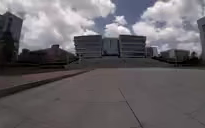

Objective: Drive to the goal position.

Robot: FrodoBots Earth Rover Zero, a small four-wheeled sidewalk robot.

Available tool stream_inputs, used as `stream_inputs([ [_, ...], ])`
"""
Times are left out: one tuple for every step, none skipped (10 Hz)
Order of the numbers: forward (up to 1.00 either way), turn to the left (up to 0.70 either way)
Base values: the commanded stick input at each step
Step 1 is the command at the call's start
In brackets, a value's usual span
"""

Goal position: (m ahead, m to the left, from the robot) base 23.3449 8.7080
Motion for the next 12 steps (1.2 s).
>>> stream_inputs([
  [0.7, 0.0],
  [0.7, 0.0],
  [0.7, 0.0],
  [0.7, 0.0],
  [0.7, 0.0],
  [0.7, 0.0],
  [0.7, 0.0],
  [0.7, 0.0],
  [0.7, 0.0],
  [0.7, 0.0],
  [0.7, 0.0],
  [0.7, 0.0],
])
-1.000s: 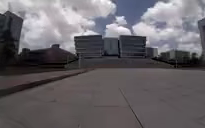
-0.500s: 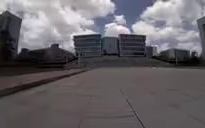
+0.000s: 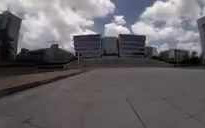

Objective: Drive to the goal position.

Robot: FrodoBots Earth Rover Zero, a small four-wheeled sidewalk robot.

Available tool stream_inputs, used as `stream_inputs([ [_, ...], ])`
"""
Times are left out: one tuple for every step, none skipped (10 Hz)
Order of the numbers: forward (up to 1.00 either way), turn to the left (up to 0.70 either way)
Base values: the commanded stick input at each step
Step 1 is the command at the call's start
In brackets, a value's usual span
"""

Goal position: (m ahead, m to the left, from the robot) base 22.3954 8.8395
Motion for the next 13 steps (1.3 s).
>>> stream_inputs([
  [0.7, 0.0],
  [0.7, 0.0],
  [0.7, 0.0],
  [0.7, 0.0],
  [0.7, 0.0],
  [0.7, 0.0],
  [0.7, 0.0],
  [0.7, 0.0],
  [0.7, 0.0],
  [0.7, 0.0],
  [0.7, 0.0],
  [0.7, 0.0],
  [0.7, 0.0],
])
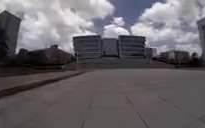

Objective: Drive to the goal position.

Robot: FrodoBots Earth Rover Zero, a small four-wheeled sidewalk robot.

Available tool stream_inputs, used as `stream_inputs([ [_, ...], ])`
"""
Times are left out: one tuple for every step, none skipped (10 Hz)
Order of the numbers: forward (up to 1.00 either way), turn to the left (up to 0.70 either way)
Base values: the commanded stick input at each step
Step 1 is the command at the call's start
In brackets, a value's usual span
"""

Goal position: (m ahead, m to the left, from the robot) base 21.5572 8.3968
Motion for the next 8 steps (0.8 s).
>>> stream_inputs([
  [0.7, 0.0],
  [0.7, 0.0],
  [0.7, 0.0],
  [0.7, 0.0],
  [0.7, 0.0],
  [0.7, 0.0],
  [0.7, 0.0],
  [0.7, 0.0],
])
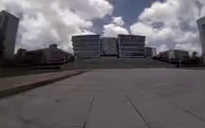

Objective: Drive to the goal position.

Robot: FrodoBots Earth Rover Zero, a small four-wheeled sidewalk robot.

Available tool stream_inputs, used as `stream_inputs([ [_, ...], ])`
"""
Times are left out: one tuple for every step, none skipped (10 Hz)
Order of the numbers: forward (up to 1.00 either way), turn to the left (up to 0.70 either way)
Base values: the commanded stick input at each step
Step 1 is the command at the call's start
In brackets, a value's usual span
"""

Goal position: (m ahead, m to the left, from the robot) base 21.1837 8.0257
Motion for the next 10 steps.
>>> stream_inputs([
  [0.7, 0.0],
  [0.7, 0.0],
  [0.7, 0.0],
  [0.7, 0.0],
  [0.7, 0.0],
  [0.7, 0.0],
  [0.7, 0.0],
  [0.7, 0.0],
  [0.7, 0.0],
  [0.7, 0.0],
])
